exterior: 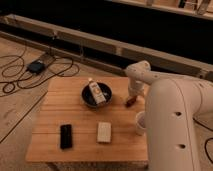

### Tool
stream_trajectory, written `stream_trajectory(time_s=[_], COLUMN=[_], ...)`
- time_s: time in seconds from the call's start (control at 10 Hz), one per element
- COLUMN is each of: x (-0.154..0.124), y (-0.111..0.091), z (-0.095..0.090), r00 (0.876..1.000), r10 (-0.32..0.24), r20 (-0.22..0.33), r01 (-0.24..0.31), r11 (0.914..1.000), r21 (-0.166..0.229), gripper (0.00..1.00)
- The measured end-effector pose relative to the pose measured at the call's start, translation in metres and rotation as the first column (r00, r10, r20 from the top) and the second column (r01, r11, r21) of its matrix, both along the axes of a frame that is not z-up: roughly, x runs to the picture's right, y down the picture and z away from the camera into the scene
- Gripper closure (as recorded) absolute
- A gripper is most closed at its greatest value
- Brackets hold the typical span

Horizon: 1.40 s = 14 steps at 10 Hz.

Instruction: Place the pepper in the ceramic cup

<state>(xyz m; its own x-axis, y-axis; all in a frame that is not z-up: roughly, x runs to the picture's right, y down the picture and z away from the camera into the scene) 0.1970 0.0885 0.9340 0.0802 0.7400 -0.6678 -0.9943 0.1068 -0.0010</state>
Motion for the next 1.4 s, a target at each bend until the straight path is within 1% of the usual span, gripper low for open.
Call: stream_trajectory(time_s=[0.1, 0.2, 0.4, 0.5, 0.7, 0.9, 1.0, 1.1, 1.4], x=[-0.0017, -0.0027, -0.0020, -0.0009, 0.0002, 0.0008, 0.0014, 0.0015, 0.0023], y=[0.0009, 0.0015, 0.0015, 0.0007, 0.0004, 0.0005, 0.0007, 0.0009, 0.0012], z=[0.0011, 0.0026, 0.0044, 0.0055, 0.0066, 0.0078, 0.0080, 0.0082, 0.0089], r00=[1.000, 1.000, 1.000, 1.000, 1.000, 1.000, 1.000, 1.000, 1.000], r10=[0.000, 0.000, 0.003, 0.004, 0.005, 0.005, 0.004, 0.005, 0.001], r20=[0.006, 0.009, 0.010, 0.009, 0.008, 0.008, 0.007, 0.006, 0.004], r01=[0.000, 0.000, -0.003, -0.004, -0.005, -0.005, -0.004, -0.005, -0.001], r11=[1.0000, 1.0000, 1.0000, 1.0000, 1.0000, 1.0000, 1.0000, 1.0000, 1.0000], r21=[-0.002, -0.004, -0.004, -0.002, -0.002, -0.003, -0.005, -0.006, -0.010], gripper=[0.20, 0.23, 0.37, 0.51, 0.67, 0.89, 0.97, 1.00, 1.00])
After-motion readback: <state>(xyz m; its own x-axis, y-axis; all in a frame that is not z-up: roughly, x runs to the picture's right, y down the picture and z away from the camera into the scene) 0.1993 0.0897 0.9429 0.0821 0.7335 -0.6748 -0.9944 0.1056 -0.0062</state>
